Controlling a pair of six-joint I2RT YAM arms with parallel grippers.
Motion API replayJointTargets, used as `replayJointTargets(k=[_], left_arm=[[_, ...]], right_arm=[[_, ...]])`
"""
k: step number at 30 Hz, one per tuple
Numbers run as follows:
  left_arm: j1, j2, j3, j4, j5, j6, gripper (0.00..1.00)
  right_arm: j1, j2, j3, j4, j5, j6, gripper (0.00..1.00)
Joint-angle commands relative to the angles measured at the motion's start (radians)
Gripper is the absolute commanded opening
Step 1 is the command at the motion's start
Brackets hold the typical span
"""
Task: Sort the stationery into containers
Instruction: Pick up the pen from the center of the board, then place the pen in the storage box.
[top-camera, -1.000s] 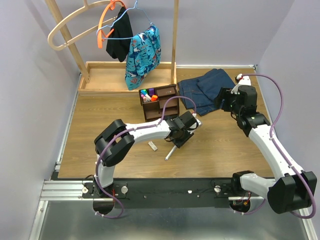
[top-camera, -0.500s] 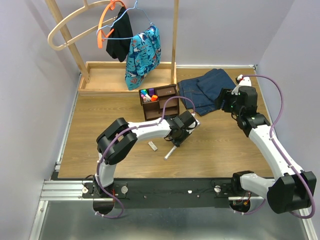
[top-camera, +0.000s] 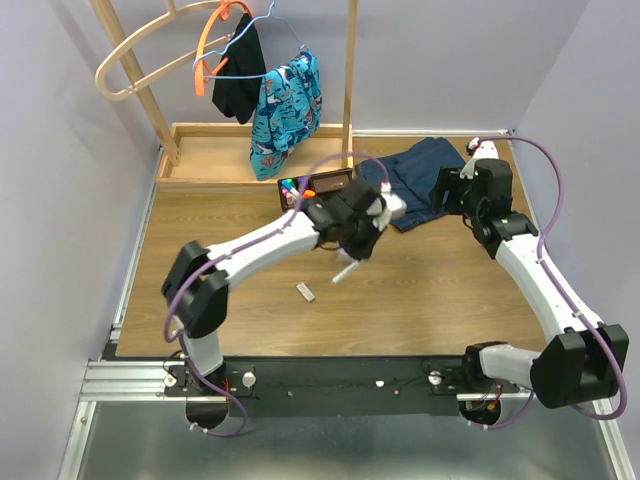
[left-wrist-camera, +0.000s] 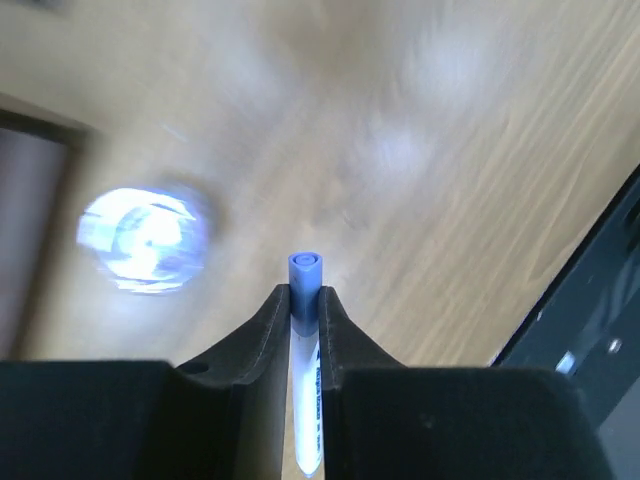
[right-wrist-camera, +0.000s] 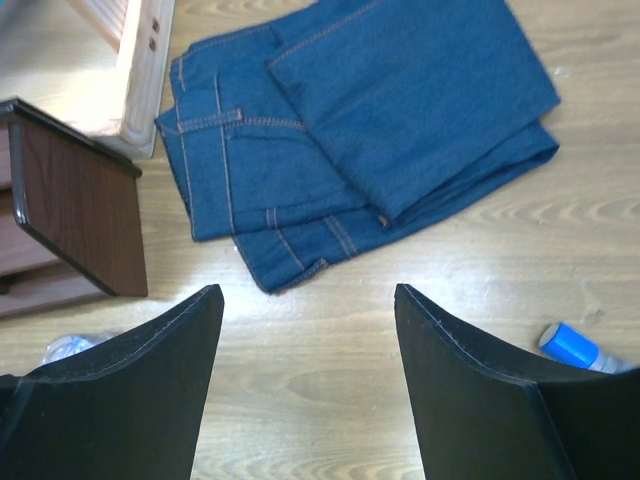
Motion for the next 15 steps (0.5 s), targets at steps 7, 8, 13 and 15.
replayJointTargets(k=[7,8,13,15], left_arm=[[0.321,-0.164,0.147,0.210,0.067,0.068,0.15],[0.357,-0.170,0.129,0.258,0.075,0.100,0.14],[0.451,-0.195,-0.039,0.657,0.153,0.087,0.12],[0.483,-0.169,-0.055,0.755,0.159,0.044,0.11]], right_arm=[[-0.008,0.083,0.130,-0.004,0.007,-0.028,0.77],[-0.009,0.088,0.136,-0.001,0.001,-0.030,0.77],[-0.008,0.125,0.161,-0.001,0.000,-0.058,0.77],[-0.008,0.146,0.173,0.005,0.000,-0.065,0.77]])
